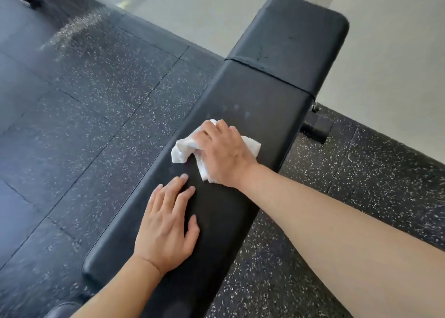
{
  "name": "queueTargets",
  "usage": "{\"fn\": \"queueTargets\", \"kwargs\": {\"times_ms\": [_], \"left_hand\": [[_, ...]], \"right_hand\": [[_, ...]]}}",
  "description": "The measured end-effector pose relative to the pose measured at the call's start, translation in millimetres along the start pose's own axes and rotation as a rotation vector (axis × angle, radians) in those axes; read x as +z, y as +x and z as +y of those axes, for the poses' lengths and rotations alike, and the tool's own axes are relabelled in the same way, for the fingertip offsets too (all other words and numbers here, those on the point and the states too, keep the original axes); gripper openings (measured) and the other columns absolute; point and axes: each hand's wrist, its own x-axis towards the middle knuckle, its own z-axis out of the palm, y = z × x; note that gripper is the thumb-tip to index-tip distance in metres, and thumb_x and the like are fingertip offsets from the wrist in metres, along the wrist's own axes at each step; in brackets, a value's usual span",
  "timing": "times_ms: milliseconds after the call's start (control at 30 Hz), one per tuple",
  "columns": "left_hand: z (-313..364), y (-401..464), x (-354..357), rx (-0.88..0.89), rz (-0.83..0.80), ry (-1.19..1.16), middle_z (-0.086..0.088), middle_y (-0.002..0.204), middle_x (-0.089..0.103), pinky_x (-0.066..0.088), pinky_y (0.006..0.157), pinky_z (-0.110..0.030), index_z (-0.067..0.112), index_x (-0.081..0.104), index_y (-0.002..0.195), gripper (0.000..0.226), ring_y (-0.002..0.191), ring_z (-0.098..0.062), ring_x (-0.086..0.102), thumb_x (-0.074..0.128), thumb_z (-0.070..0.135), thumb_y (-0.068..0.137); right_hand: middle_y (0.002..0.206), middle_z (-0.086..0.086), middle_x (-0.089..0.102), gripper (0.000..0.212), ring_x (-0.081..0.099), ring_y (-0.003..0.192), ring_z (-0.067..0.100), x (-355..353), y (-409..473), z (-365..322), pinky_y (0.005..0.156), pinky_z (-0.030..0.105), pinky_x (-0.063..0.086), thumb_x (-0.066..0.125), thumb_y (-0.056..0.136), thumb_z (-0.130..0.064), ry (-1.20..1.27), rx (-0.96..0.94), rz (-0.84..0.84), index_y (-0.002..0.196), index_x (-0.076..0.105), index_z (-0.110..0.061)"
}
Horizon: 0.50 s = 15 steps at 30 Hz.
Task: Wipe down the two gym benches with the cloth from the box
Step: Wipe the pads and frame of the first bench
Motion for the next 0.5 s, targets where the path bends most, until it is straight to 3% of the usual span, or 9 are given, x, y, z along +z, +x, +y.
{"fn": "queueTargets", "kwargs": {"times_ms": [133,300,400,500], "left_hand": [[-0.4,0.8,-0.2,-0.001,-0.039,0.021,-0.012,0.161,0.044,0.028,0.126,-0.054,0.008,0.060,0.137,0.054,0.148,-0.034,0.044,0.057,0.032,0.089],[2.9,4.8,-6.8,-0.032,-0.084,0.030,-0.012,0.157,0.050,0.033,0.123,-0.054,0.009,0.065,0.134,0.056,0.142,-0.036,0.051,0.059,0.034,0.084],[2.3,5.5,-2.9,-0.041,-0.071,0.006,-0.010,0.155,0.051,0.029,0.125,-0.050,0.011,0.065,0.132,0.057,0.140,-0.034,0.050,0.064,0.033,0.080],[-2.3,7.6,1.3,-0.046,-0.035,-0.034,-0.008,0.152,0.053,0.029,0.125,-0.048,0.014,0.065,0.129,0.056,0.137,-0.033,0.052,0.066,0.034,0.076]], "right_hand": [[0.116,0.007,0.059,0.024,0.051,0.095,0.032,2.9,14.6,12.2,0.073,0.045,0.043,0.057,0.093,-0.028,0.025,-0.040,-0.011,0.113,0.065,-0.015],[0.111,0.010,0.061,0.024,0.052,0.091,0.034,-0.9,45.1,40.5,0.071,0.044,0.042,0.058,0.096,-0.030,0.021,-0.234,-0.064,0.110,0.066,-0.013],[0.112,0.017,0.060,0.024,0.056,0.093,0.039,-8.5,90.3,81.8,0.072,0.051,0.049,0.053,0.095,-0.026,0.003,-0.126,-0.039,0.109,0.062,-0.008],[0.110,0.015,0.059,0.025,0.054,0.089,0.037,-4.8,112.3,106.8,0.069,0.048,0.047,0.051,0.097,-0.026,-0.019,-0.152,-0.022,0.110,0.062,-0.009]]}}
